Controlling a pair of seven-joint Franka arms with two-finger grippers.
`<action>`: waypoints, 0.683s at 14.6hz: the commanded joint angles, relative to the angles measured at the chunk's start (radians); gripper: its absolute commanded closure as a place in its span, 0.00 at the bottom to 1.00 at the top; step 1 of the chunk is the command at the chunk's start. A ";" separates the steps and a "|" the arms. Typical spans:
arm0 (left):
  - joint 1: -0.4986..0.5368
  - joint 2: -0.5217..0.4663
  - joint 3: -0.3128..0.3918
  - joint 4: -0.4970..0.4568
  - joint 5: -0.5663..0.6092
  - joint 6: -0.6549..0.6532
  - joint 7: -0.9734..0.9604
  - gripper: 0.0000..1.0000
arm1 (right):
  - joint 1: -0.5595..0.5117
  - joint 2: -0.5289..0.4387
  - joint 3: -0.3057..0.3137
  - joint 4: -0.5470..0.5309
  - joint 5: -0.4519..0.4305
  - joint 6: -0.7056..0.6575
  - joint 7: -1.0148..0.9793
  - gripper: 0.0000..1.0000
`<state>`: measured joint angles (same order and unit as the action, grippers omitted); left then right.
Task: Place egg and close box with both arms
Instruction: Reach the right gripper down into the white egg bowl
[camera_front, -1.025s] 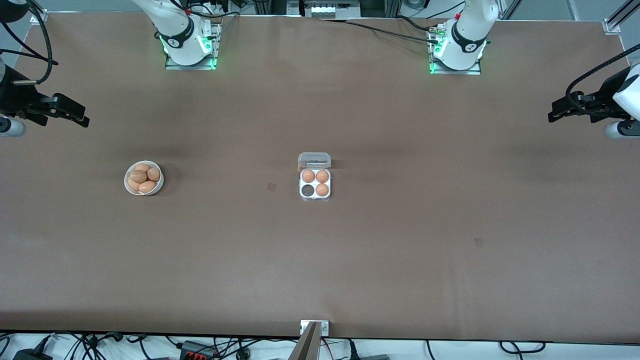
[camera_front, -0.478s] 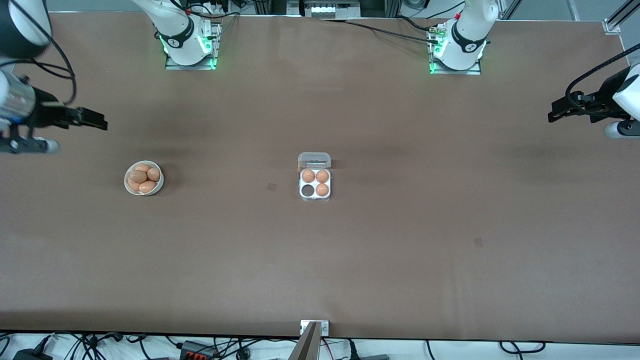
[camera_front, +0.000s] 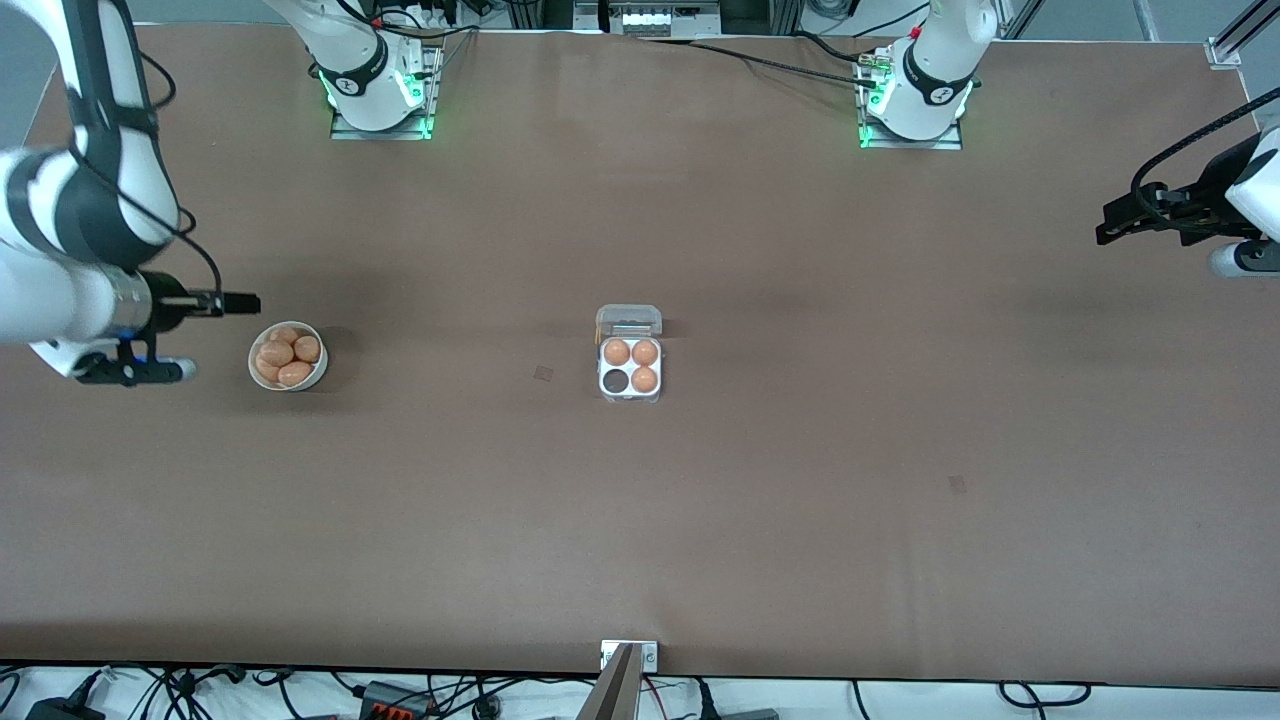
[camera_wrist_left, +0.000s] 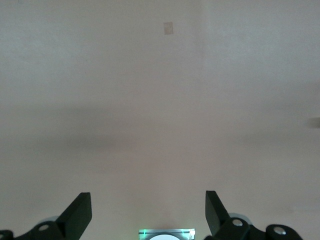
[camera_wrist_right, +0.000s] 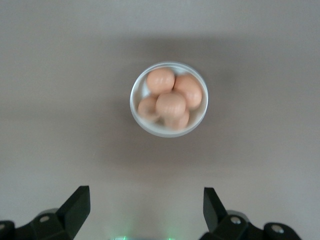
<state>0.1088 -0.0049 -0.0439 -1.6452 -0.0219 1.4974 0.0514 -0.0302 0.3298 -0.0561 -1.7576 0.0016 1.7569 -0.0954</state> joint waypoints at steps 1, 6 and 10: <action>0.005 0.011 -0.002 0.027 -0.007 -0.019 0.022 0.00 | -0.013 -0.029 0.005 -0.150 -0.003 0.192 -0.024 0.00; 0.006 0.010 -0.002 0.027 -0.007 -0.019 0.022 0.00 | -0.013 -0.028 0.005 -0.333 -0.003 0.484 -0.027 0.00; 0.008 0.011 -0.002 0.027 -0.007 -0.019 0.024 0.00 | -0.016 -0.022 0.005 -0.396 -0.003 0.593 -0.055 0.00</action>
<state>0.1089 -0.0049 -0.0436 -1.6452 -0.0219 1.4974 0.0514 -0.0377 0.3432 -0.0561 -2.1038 0.0016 2.3147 -0.1254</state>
